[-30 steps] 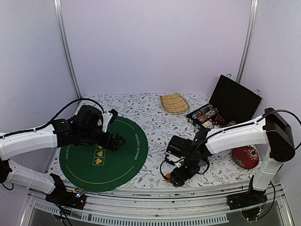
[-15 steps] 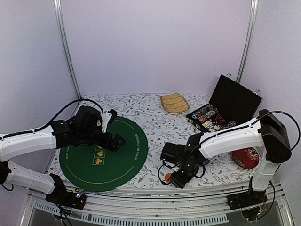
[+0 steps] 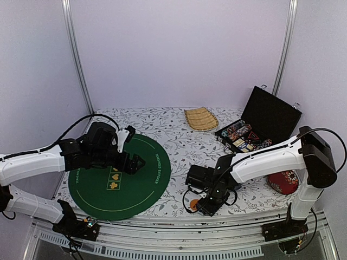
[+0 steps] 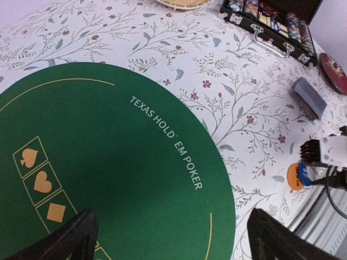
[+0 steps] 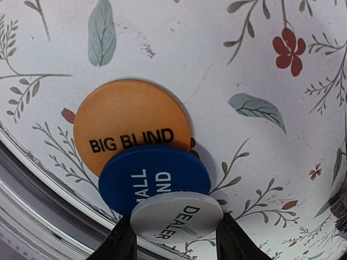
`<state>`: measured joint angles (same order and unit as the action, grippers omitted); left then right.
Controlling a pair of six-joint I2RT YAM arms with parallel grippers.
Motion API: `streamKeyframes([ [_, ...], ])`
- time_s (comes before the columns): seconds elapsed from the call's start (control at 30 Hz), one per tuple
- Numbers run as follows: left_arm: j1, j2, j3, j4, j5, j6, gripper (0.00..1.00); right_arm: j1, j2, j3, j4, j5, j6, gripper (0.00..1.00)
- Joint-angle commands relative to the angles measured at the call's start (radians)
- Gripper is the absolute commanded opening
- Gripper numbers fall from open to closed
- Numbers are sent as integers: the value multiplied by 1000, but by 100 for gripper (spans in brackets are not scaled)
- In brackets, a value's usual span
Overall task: Distribute texas hold em gaming equipment
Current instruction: Pick up the dealer button from the center of the board, then pass from the right arm to the left
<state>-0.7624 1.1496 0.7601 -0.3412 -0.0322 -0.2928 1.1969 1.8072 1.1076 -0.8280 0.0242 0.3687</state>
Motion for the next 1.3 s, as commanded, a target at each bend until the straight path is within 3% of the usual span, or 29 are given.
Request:
streamKeyframes([
  [0.0, 10, -26, -5, 13, 13, 3, 98, 7, -37, -44, -21, 27, -15, 34],
  [0.37, 8, -47, 10, 49, 103, -51, 93, 8, -221, -24, 135, 133, -97, 31],
  [0.6, -13, -60, -21, 276, 396, -191, 79, 8, -295, -10, 563, 171, -335, 29],
  [0.7, -25, -63, -61, 422, 472, -252, 78, 7, -292, -11, 691, 181, -430, 29],
  [0.8, -32, -49, -88, 517, 525, -290, 81, 8, -265, 5, 750, 169, -480, 29],
  [0.97, -63, 17, -65, 523, 488, -273, 81, 8, -222, 44, 773, 154, -513, 29],
  [1.17, -87, 126, -11, 499, 495, -241, 66, 8, -201, 60, 786, 149, -532, 28],
  [1.27, -89, 160, 12, 481, 493, -235, 53, 8, -184, 75, 771, 149, -544, 28],
])
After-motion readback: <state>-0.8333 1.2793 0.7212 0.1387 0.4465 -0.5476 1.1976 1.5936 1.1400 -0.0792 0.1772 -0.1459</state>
